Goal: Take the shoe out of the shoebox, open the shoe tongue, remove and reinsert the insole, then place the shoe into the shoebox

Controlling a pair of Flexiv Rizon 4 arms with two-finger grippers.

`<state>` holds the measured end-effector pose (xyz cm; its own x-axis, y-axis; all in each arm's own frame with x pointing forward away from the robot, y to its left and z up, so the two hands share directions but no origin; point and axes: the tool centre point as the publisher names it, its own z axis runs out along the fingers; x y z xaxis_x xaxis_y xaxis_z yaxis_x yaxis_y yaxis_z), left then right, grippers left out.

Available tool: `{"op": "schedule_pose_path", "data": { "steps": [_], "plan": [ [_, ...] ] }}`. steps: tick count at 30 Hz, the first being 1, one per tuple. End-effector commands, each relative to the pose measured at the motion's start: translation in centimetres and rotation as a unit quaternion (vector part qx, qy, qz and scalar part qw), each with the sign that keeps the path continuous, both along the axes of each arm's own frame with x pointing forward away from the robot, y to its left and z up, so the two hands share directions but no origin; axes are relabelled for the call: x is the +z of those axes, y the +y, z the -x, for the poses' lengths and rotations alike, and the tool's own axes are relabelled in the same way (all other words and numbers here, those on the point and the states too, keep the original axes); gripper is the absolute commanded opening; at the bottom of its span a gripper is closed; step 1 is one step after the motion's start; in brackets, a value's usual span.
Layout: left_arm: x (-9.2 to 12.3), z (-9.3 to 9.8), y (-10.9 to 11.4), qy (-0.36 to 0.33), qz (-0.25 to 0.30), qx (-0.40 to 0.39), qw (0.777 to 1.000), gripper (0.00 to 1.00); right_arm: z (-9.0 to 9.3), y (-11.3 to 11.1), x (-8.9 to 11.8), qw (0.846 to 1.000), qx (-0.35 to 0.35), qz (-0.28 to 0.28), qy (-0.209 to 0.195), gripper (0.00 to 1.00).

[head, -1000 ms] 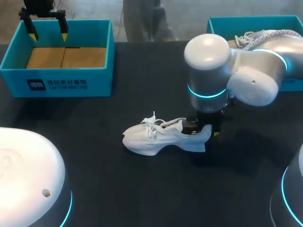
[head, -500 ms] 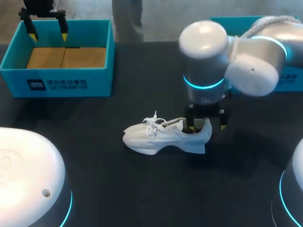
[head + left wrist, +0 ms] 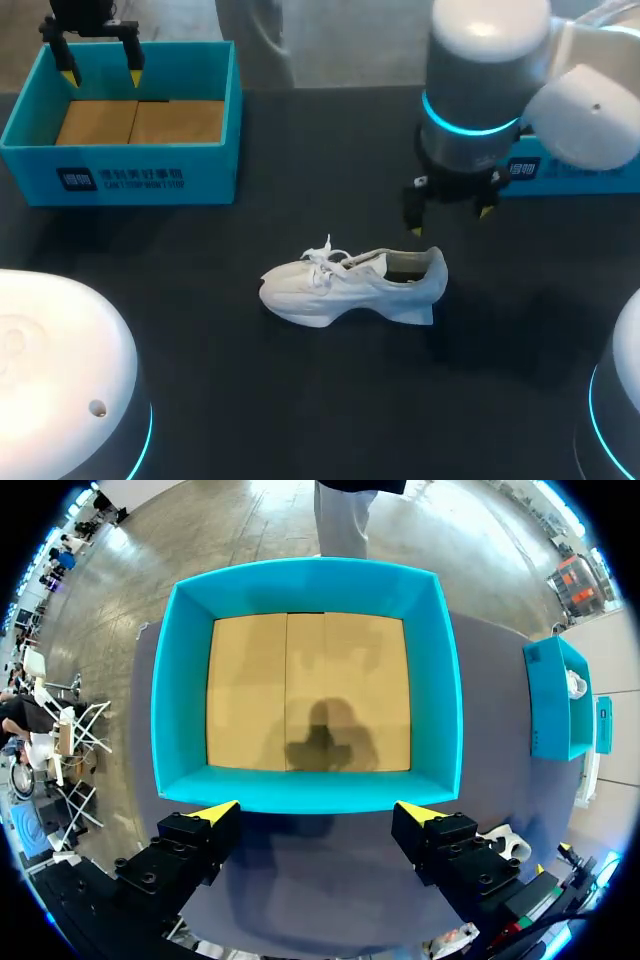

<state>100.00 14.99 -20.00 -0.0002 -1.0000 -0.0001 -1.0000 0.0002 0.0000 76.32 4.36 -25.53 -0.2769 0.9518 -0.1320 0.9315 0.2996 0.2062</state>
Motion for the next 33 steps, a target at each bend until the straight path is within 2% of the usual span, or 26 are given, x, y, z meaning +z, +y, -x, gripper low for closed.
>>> {"op": "schedule_pose_path", "data": {
  "steps": [1, 2, 33],
  "plan": [
    [0.00, 0.00, 0.00, 0.000, 0.000, 0.000, 1.000, 1.00, -0.02, -2.71, 1.22, 0.948, 0.307, -0.081, -0.010, 1.00],
    [0.00, 0.00, 0.00, 0.000, 0.000, 0.000, 1.000, 1.00, -0.41, -3.03, 1.30, 0.939, 0.334, -0.080, -0.009, 1.00],
    [0.00, 0.00, 0.00, 0.000, 0.000, 0.000, 1.000, 1.00, -0.41, -3.03, 1.30, 0.939, 0.334, -0.080, -0.009, 1.00]
  ]
}}
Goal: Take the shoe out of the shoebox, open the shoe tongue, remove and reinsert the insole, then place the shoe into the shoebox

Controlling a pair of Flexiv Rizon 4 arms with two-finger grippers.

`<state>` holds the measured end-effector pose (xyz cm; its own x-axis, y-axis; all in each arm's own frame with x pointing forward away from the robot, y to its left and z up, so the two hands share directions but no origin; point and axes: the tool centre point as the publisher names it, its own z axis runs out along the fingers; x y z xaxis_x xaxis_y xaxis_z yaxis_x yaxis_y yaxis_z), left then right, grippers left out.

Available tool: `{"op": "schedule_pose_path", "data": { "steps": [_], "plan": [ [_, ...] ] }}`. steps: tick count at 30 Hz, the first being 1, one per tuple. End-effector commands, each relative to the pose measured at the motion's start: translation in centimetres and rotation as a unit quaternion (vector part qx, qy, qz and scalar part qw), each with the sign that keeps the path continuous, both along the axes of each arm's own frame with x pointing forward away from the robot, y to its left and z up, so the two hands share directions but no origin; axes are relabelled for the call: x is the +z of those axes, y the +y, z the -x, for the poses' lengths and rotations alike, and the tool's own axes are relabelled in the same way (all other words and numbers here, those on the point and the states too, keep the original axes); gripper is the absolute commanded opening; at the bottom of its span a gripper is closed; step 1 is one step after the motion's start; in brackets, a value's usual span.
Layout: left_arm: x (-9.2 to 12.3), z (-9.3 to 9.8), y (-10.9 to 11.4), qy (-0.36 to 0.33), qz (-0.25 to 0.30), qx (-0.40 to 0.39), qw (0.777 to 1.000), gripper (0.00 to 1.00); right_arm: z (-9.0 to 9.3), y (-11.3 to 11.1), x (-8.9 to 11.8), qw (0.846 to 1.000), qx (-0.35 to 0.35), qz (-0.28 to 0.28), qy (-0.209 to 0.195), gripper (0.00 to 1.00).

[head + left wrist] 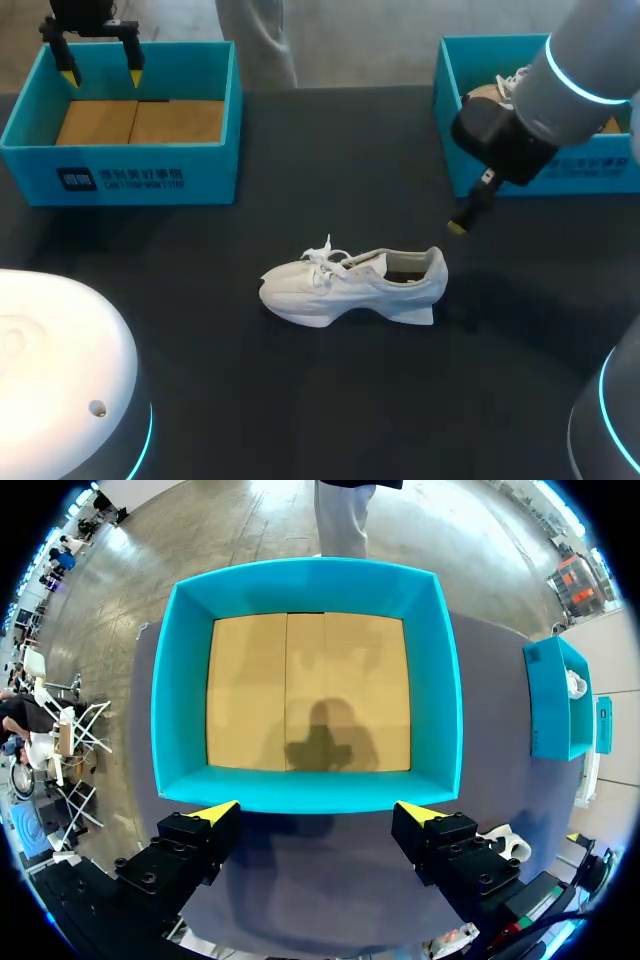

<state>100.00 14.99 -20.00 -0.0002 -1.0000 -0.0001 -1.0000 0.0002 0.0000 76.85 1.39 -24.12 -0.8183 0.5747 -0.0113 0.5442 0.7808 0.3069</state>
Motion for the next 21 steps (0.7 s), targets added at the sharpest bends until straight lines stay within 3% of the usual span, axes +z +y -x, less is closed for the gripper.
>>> {"op": "schedule_pose_path", "data": {
  "steps": [1, 12, 21],
  "plan": [
    [0.0, 0.0, 0.0, 0.000, 0.000, 0.000, 1.000, 1.00, 0.1, -0.1, -0.1, 1.000, 0.000, -0.001, -0.002, 1.00],
    [0.0, 0.0, 0.0, 0.000, 0.000, 0.000, 1.000, 1.00, -0.1, -0.3, -0.3, 1.000, 0.011, -0.007, -0.004, 1.00],
    [0.0, 0.0, 0.0, 0.000, 0.000, 0.000, 1.000, 1.00, -0.6, -2.7, -0.2, 0.984, 0.131, -0.116, -0.037, 1.00]
  ]
}}
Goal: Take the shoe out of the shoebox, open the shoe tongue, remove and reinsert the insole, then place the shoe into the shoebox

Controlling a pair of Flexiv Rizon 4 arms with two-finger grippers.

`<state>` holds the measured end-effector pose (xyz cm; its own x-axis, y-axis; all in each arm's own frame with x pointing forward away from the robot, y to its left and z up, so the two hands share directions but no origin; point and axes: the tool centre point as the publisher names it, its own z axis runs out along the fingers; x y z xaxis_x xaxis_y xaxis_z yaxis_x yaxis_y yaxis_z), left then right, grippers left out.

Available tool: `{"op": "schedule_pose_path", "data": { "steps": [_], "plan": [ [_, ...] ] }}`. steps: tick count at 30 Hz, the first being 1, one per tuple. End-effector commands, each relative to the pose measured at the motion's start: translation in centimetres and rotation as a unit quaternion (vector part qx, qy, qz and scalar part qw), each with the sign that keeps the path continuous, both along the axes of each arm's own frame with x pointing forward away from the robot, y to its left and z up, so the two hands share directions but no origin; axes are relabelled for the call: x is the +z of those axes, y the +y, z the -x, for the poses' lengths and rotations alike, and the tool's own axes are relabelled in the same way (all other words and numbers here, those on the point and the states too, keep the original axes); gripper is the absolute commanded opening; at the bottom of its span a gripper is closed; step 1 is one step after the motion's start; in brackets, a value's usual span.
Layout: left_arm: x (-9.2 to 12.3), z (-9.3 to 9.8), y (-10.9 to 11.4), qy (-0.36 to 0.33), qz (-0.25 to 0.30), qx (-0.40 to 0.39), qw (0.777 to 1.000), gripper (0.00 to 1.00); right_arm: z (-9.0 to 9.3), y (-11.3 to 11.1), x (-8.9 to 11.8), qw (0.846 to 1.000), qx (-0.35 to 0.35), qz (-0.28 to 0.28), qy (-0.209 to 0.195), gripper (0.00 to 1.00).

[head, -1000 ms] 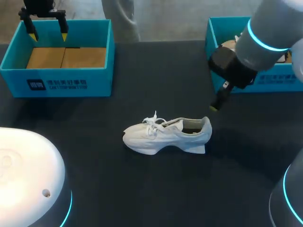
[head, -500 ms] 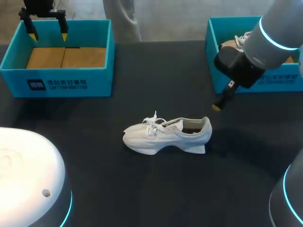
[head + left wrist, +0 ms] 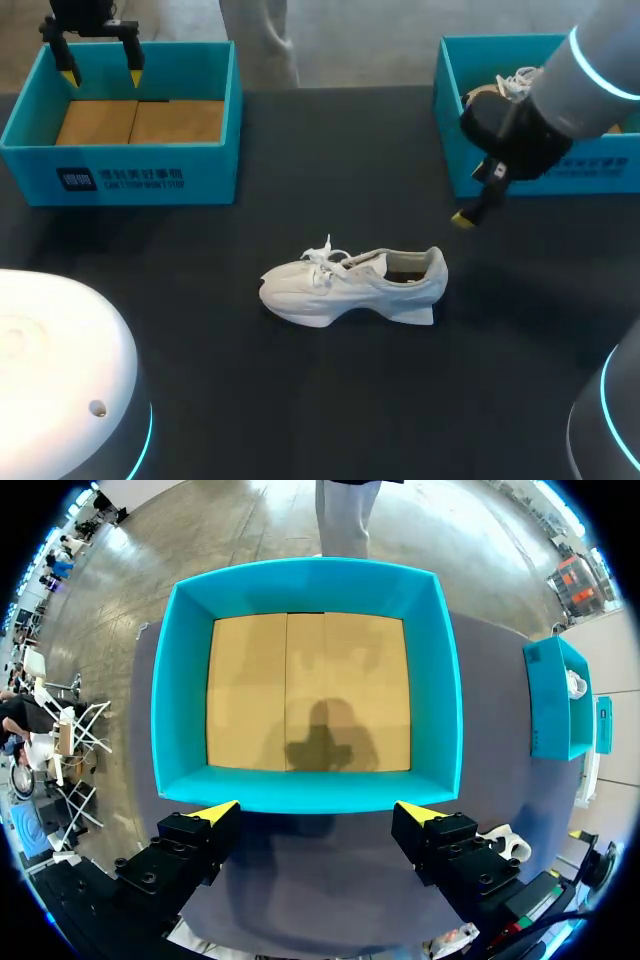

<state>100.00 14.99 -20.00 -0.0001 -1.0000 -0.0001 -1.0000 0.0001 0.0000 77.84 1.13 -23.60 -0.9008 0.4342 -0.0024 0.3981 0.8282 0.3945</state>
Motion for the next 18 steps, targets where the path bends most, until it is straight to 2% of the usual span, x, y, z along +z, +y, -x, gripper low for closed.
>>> {"op": "schedule_pose_path", "data": {
  "steps": [1, 11, 18],
  "plan": [
    [0.0, 0.0, 0.0, 0.000, 0.000, 0.000, 1.000, 1.00, 0.4, -2.8, -0.8, 0.995, 0.061, -0.077, -0.017, 1.00],
    [0.0, 0.0, 0.0, 0.000, 0.000, 0.000, 1.000, 1.00, 0.0, -6.9, -1.4, 0.987, 0.097, -0.116, -0.049, 1.00],
    [0.0, 0.0, 0.0, 0.000, 0.000, 0.000, 1.000, 1.00, 0.0, -8.3, -2.6, 0.976, 0.156, -0.136, -0.071, 1.00]
  ]
}}
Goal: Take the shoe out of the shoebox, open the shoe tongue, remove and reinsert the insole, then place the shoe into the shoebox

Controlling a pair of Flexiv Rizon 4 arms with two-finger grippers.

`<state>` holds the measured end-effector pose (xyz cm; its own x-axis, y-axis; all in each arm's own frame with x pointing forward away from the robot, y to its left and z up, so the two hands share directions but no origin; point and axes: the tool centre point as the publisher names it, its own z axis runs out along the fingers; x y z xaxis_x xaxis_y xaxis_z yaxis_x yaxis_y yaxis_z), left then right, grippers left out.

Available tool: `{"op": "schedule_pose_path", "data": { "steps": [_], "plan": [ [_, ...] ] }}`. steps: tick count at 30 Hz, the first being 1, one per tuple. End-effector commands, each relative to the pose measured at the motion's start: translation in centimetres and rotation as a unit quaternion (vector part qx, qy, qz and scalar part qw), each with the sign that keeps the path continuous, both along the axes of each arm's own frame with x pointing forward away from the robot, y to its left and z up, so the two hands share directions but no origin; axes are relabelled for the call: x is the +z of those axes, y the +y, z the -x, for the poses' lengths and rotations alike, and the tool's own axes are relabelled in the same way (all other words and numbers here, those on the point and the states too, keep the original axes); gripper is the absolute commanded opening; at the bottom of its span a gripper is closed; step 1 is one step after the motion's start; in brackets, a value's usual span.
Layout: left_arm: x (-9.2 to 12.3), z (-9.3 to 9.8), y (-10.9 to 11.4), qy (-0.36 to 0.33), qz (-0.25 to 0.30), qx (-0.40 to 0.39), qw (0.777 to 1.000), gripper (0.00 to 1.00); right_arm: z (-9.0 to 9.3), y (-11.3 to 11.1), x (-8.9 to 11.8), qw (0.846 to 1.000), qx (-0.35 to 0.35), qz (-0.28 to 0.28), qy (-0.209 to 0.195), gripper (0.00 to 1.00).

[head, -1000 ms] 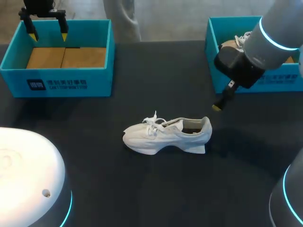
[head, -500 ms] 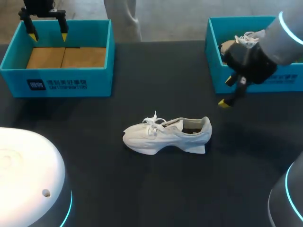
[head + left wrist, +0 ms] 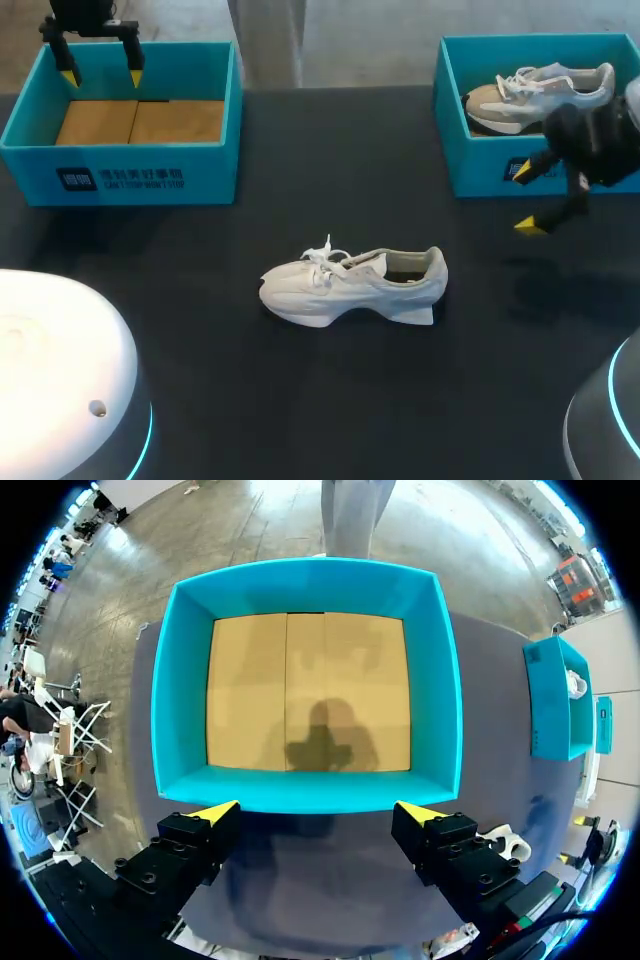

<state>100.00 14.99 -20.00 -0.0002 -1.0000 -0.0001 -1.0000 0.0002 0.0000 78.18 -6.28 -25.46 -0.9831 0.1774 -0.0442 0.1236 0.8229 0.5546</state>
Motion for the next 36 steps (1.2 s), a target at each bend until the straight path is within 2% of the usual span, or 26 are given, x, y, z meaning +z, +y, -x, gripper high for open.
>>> {"op": "schedule_pose_path", "data": {
  "steps": [1, 8, 9, 28, 36],
  "plan": [
    [0.0, 0.0, 0.0, 0.000, 0.000, 0.000, 1.000, 1.00, 0.4, -1.0, -0.8, 0.998, 0.027, -0.062, -0.021, 1.00],
    [0.0, 0.0, 0.0, 0.000, 0.000, 0.000, 1.000, 1.00, 0.6, -1.5, -2.6, 0.989, 0.094, -0.110, -0.042, 1.00],
    [0.0, 0.0, 0.0, 0.000, 0.000, 0.000, 1.000, 1.00, 0.6, -1.6, -2.8, 0.993, 0.076, -0.087, -0.038, 1.00],
    [0.0, 0.0, 0.0, 0.000, 0.000, 0.000, 1.000, 1.00, 0.6, -1.6, -2.8, 0.993, 0.076, -0.087, -0.038, 1.00],
    [0.0, 0.0, 0.0, 0.000, 0.000, 0.000, 1.000, 1.00, 0.7, -2.8, -5.4, 0.987, 0.085, -0.117, -0.067, 1.00]
  ]
}}
